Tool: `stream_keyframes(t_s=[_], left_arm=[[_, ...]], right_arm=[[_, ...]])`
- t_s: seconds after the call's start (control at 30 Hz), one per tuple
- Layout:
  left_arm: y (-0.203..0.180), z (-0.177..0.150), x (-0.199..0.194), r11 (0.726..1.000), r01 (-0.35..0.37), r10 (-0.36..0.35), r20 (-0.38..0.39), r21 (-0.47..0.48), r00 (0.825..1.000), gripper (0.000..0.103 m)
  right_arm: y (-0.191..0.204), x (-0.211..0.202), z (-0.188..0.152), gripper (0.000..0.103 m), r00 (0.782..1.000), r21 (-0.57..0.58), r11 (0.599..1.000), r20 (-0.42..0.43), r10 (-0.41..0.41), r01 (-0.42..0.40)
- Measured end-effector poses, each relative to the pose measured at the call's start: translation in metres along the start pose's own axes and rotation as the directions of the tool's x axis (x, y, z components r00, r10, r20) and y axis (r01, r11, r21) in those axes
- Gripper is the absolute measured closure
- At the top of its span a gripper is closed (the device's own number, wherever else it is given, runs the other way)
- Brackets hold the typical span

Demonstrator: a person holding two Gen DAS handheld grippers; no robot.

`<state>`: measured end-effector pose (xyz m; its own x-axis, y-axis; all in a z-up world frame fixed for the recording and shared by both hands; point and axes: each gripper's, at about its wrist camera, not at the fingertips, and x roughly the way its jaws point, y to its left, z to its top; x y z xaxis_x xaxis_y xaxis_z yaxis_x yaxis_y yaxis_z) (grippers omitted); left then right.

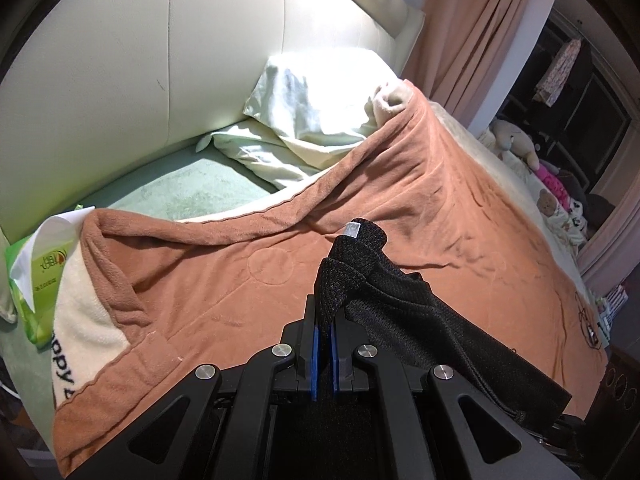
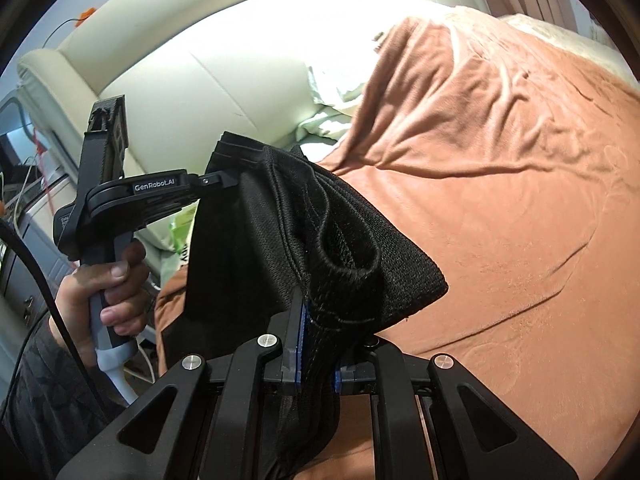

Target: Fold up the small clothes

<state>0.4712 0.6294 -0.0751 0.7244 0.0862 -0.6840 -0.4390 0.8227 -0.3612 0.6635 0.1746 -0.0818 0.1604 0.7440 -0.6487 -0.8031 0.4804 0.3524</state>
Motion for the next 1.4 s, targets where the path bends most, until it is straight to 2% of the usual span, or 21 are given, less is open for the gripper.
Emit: stream_keyframes(t_s=[0.1, 0.17, 0.2, 0.23, 0.27, 0.7, 0.9, 0.93, 0.97, 1.03, 1.1, 1.17, 1.4], left_arm=[[0.004, 0.000, 0.016, 0.999, -0.034, 0.034, -0.018, -0.005, 0.999, 0.096], [0.009, -0.002, 0.027, 0.995, -0.096, 0.095, -0.056, -0.009, 0.994, 0.081], [0.011, -0.003, 0.030, 0.992, -0.123, 0.122, -0.063, -0.006, 0.991, 0.068], [0.013, -0.005, 0.029, 0.991, -0.137, 0.137, -0.060, -0.004, 0.989, 0.062], [0.015, -0.006, 0.026, 0.990, -0.141, 0.141, -0.047, -0.005, 0.989, 0.061], [0.026, -0.041, -0.009, 0.988, -0.152, 0.151, -0.073, -0.005, 0.986, 0.061], [0.004, -0.055, -0.043, 0.990, -0.143, 0.143, -0.064, 0.003, 0.988, 0.059], [-0.001, -0.057, -0.051, 0.990, -0.141, 0.141, -0.060, 0.006, 0.988, 0.054], [-0.006, -0.059, -0.057, 0.991, -0.137, 0.137, -0.052, 0.009, 0.989, 0.049], [-0.019, -0.062, -0.072, 0.991, -0.133, 0.133, -0.028, 0.019, 0.991, 0.015], [-0.035, -0.066, -0.091, 0.987, -0.155, 0.154, 0.020, 0.035, 0.988, 0.000], [-0.047, -0.069, -0.108, 0.987, -0.155, 0.152, 0.052, 0.052, 0.987, 0.000], [-0.093, -0.085, -0.154, 0.989, -0.120, 0.113, 0.083, 0.089, 0.990, 0.000]], right_arm=[[-0.005, 0.015, -0.001, 0.094, 0.998, 0.004, 0.998, -0.014, -0.064, 0.064], [-0.015, 0.029, -0.003, 0.079, 0.987, 0.047, 0.989, -0.086, -0.132, 0.137], [-0.018, 0.030, -0.005, 0.073, 0.985, 0.065, 0.987, -0.102, -0.141, 0.148], [-0.022, 0.031, -0.006, 0.061, 0.983, 0.086, 0.984, -0.110, -0.145, 0.155], [-0.024, 0.027, -0.008, 0.058, 0.984, 0.094, 0.983, -0.100, -0.149, 0.158], [-0.021, -0.007, -0.025, 0.058, 0.986, 0.096, 0.985, -0.099, -0.136, 0.146], [-0.022, -0.052, -0.023, 0.057, 0.980, 0.078, 0.980, -0.093, -0.176, 0.183], [-0.019, -0.060, -0.023, 0.047, 0.978, 0.071, 0.978, -0.087, -0.192, 0.198], [-0.015, -0.072, -0.024, 0.030, 0.975, 0.062, 0.975, -0.073, -0.208, 0.212], [-0.004, -0.097, -0.026, 0.014, 0.972, 0.043, 0.971, -0.041, -0.232, 0.234], [0.004, -0.118, -0.028, 0.009, 0.969, 0.030, 0.969, -0.021, -0.246, 0.246], [0.010, -0.138, -0.033, 0.000, 0.966, 0.020, 0.966, -0.002, -0.258, 0.258], [0.020, -0.209, -0.054, 0.000, 0.957, 0.021, 0.958, 0.055, -0.286, 0.286]])
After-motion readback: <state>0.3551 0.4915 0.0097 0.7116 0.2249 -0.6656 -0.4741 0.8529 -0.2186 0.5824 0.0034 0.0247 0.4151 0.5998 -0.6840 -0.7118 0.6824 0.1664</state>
